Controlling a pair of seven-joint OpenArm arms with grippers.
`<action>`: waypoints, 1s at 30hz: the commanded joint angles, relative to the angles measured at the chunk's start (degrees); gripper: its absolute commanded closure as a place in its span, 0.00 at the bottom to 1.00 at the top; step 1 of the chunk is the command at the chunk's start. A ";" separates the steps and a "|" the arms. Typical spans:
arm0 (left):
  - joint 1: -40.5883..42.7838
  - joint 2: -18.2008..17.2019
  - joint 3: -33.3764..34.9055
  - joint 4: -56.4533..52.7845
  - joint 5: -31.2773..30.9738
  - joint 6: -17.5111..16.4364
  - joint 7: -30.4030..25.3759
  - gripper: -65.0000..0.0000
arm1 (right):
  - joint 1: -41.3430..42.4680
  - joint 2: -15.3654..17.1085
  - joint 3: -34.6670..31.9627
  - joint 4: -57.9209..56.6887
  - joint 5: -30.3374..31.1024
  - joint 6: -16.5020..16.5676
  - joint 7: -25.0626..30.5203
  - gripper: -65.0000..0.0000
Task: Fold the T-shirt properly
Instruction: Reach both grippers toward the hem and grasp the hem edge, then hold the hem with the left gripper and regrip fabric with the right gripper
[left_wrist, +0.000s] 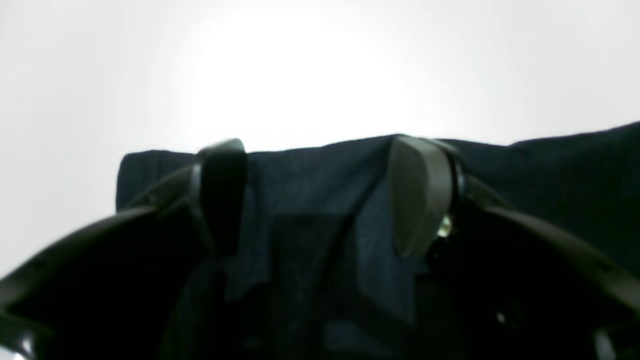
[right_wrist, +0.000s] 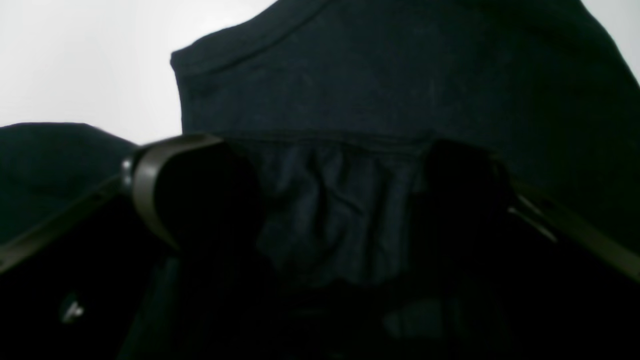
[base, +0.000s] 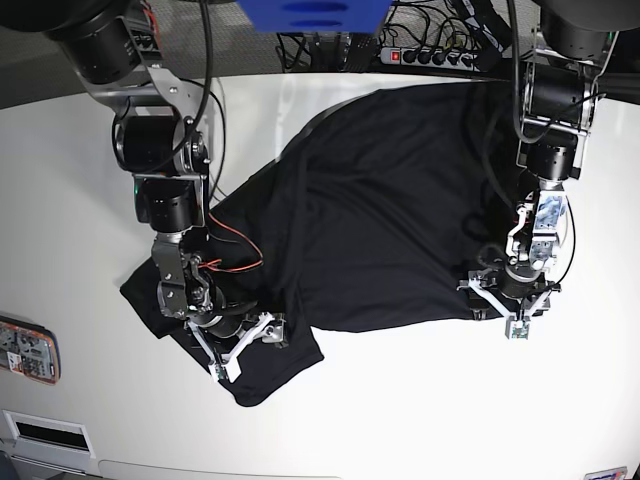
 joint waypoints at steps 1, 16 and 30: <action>1.53 -0.19 0.80 -1.90 3.78 1.81 11.01 0.35 | 0.40 0.43 -0.02 2.72 -0.71 -1.17 -2.77 0.05; 6.19 -0.45 0.71 5.74 3.34 1.89 11.19 0.35 | -14.72 1.22 -21.12 47.82 -0.71 -8.91 -5.76 0.05; 6.19 -0.54 0.80 6.62 3.69 1.89 11.19 0.35 | -14.63 6.06 -32.37 48.35 -0.62 -10.76 -12.18 0.45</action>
